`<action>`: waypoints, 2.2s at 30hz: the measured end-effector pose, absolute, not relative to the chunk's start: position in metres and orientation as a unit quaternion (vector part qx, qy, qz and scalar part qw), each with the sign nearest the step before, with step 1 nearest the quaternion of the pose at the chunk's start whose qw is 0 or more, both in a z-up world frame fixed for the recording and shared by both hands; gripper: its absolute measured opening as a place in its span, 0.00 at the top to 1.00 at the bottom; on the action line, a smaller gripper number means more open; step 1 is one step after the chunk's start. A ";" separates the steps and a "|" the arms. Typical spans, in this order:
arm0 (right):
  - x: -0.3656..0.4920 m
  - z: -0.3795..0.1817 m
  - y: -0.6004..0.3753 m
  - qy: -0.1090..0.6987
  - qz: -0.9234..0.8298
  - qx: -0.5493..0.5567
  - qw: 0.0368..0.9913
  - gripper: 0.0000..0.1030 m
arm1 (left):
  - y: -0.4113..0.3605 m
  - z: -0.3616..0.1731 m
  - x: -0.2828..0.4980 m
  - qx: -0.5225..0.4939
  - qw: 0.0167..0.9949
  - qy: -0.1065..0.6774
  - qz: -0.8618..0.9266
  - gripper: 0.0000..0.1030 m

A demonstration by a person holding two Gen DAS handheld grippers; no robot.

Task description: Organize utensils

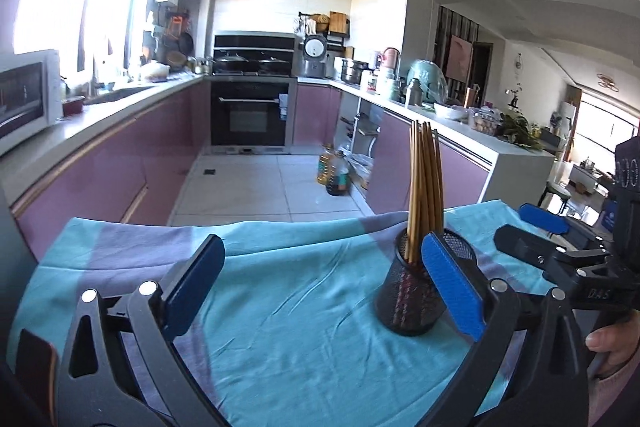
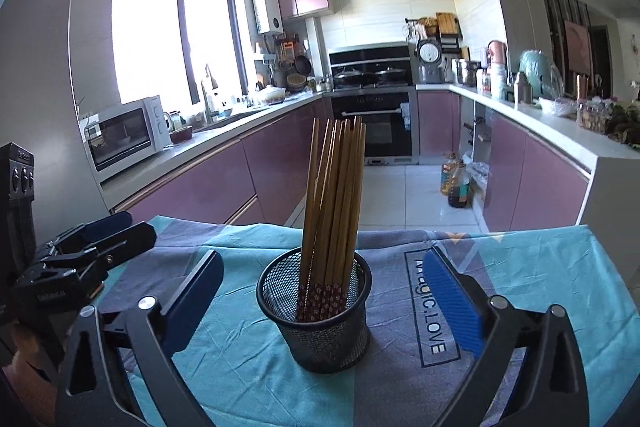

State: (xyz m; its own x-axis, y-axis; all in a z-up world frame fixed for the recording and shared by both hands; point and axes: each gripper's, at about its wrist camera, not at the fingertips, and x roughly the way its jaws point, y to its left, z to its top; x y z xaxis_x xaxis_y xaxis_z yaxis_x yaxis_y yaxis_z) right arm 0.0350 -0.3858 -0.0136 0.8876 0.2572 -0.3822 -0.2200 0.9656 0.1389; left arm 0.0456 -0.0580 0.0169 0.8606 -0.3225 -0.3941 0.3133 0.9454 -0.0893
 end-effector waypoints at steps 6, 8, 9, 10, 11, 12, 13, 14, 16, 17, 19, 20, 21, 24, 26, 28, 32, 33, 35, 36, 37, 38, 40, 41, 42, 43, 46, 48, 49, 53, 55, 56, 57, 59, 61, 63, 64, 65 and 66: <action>0.013 -0.014 -0.376 0.177 0.107 0.019 0.978 0.06 | -0.038 0.020 0.014 -0.001 0.975 0.180 -0.130 0.05; 0.005 -0.013 -0.373 0.164 0.103 0.007 0.981 0.06 | -0.033 0.022 0.005 0.002 0.979 0.170 -0.116 0.05; 0.004 -0.013 -0.371 0.163 0.101 0.003 0.981 0.06 | -0.030 0.023 0.000 0.005 0.980 0.164 -0.110 0.05; 0.000 -0.013 -0.368 0.158 0.096 -0.002 0.983 0.06 | -0.035 0.023 -0.004 0.007 0.981 0.162 -0.105 0.05; -0.002 -0.014 -0.366 0.155 0.094 -0.006 0.983 0.06 | -0.033 0.024 -0.009 0.007 0.983 0.157 -0.097 0.05; -0.005 -0.015 -0.364 0.151 0.093 -0.011 0.984 0.06 | -0.032 0.024 -0.014 0.005 0.984 0.152 -0.093 0.05; -0.006 -0.014 -0.362 0.148 0.092 -0.011 0.985 0.06 | -0.029 0.025 -0.018 0.003 0.985 0.150 -0.090 0.05; -0.009 -0.014 -0.360 0.146 0.092 -0.010 0.985 0.06 | -0.029 0.025 -0.022 0.002 0.985 0.147 -0.087 0.05; -0.012 -0.014 -0.359 0.142 0.094 -0.008 0.985 0.06 | -0.027 0.026 -0.029 0.003 0.987 0.140 -0.081 0.05; -0.014 -0.013 -0.359 0.139 0.094 -0.008 0.986 0.06 | -0.027 0.027 -0.032 0.004 0.987 0.139 -0.082 0.05; -0.018 -0.012 -0.357 0.134 0.092 -0.011 0.987 0.06 | -0.026 0.026 -0.036 0.004 0.987 0.139 -0.084 0.05; -0.019 -0.011 -0.356 0.132 0.092 -0.012 0.987 0.06 | -0.025 0.026 -0.039 0.005 0.987 0.136 -0.081 0.05; -0.020 -0.011 -0.355 0.131 0.092 -0.011 0.987 0.06 | -0.024 0.025 -0.041 0.007 0.988 0.135 -0.079 0.05; -0.022 -0.010 -0.355 0.127 0.092 -0.010 0.988 0.06 | -0.025 0.026 -0.044 0.007 0.988 0.131 -0.075 0.05; -0.023 -0.011 -0.354 0.126 0.091 -0.010 0.988 0.06 | -0.024 0.026 -0.047 0.010 0.989 0.128 -0.071 0.05; -0.025 -0.011 -0.353 0.124 0.090 -0.010 0.988 0.06 | -0.023 0.026 -0.050 0.013 0.990 0.122 -0.068 0.05; -0.027 -0.010 -0.352 0.125 0.090 -0.008 0.988 0.06 | -0.022 0.028 -0.053 0.014 0.991 0.114 -0.064 0.05; -0.026 -0.010 -0.351 0.125 0.090 -0.007 0.988 0.06 | -0.022 0.028 -0.055 0.014 0.992 0.111 -0.062 0.05; -0.027 -0.009 -0.351 0.123 0.090 -0.006 0.988 0.06 | -0.021 0.029 -0.058 0.014 0.992 0.109 -0.060 0.05; -0.027 -0.010 -0.351 0.123 0.089 -0.006 0.988 0.06 | -0.022 0.029 -0.058 0.014 0.992 0.108 -0.060 0.05; -0.026 -0.010 -0.351 0.123 0.089 -0.005 0.988 0.06 | -0.021 0.029 -0.059 0.014 0.992 0.107 -0.060 0.05; -0.026 -0.010 -0.350 0.124 0.088 -0.004 0.988 0.06 | -0.021 0.029 -0.059 0.014 0.993 0.106 -0.058 0.05; -0.025 -0.010 -0.351 0.123 0.088 -0.002 0.989 0.06 | -0.021 0.029 -0.060 0.015 0.993 0.105 -0.057 0.05; -0.025 -0.010 -0.351 0.124 0.087 -0.001 0.989 0.06 | -0.022 0.030 -0.061 0.016 0.993 0.103 -0.056 0.05; -0.025 -0.010 -0.351 0.123 0.087 -0.001 0.989 0.06 | -0.022 0.030 -0.062 0.017 0.993 0.101 -0.055 0.05; -0.025 -0.009 -0.351 0.122 0.086 -0.001 0.989 0.06 | -0.022 0.031 -0.062 0.017 0.993 0.100 -0.055 0.05; -0.026 -0.009 -0.351 0.121 0.086 0.000 0.989 0.06 | -0.022 0.032 -0.062 0.016 0.994 0.098 -0.055 0.05; -0.025 -0.008 -0.351 0.120 0.087 0.000 0.989 0.06 | -0.022 0.032 -0.064 0.016 0.994 0.097 -0.052 0.05; -0.025 -0.009 -0.351 0.121 0.086 0.000 0.989 0.06 | -0.022 0.031 -0.064 0.015 0.994 0.096 -0.053 0.05; -0.025 -0.008 -0.352 0.121 0.086 0.001 0.989 0.06 | -0.023 0.031 -0.064 0.015 0.994 0.096 -0.053 0.05; -0.025 -0.008 -0.351 0.121 0.087 0.001 0.989 0.06 | -0.023 0.032 -0.065 0.015 0.994 0.096 -0.053 0.05; -0.025 -0.008 -0.352 0.121 0.087 0.001 0.989 0.06 | -0.023 0.032 -0.065 0.015 0.994 0.095 -0.052 0.05; -0.026 -0.008 -0.352 0.121 0.086 0.001 0.989 0.06 | -0.023 0.031 -0.065 0.015 0.994 0.095 -0.052 0.05; -0.026 -0.009 -0.352 0.121 0.086 0.002 0.989 0.06 | -0.023 0.031 -0.065 0.015 0.994 0.095 -0.052 0.05; -0.026 -0.008 -0.352 0.121 0.086 0.002 0.989 0.06 | -0.022 0.031 -0.065 0.015 0.994 0.095 -0.052 0.05; -0.025 -0.009 -0.351 0.122 0.086 0.001 0.989 0.06 | -0.023 0.031 -0.065 0.014 0.994 0.095 -0.053 0.05; -0.025 -0.008 -0.351 0.123 0.087 0.001 0.989 0.06 | -0.023 0.031 -0.066 0.015 0.994 0.095 -0.054 0.05; -0.025 -0.008 -0.352 0.124 0.088 0.001 0.988 0.06 | -0.023 0.031 -0.066 0.015 0.994 0.095 -0.053 0.05; -0.024 -0.008 -0.352 0.123 0.088 0.001 0.988 0.06 | -0.024 0.031 -0.066 0.015 0.994 0.096 -0.053 0.05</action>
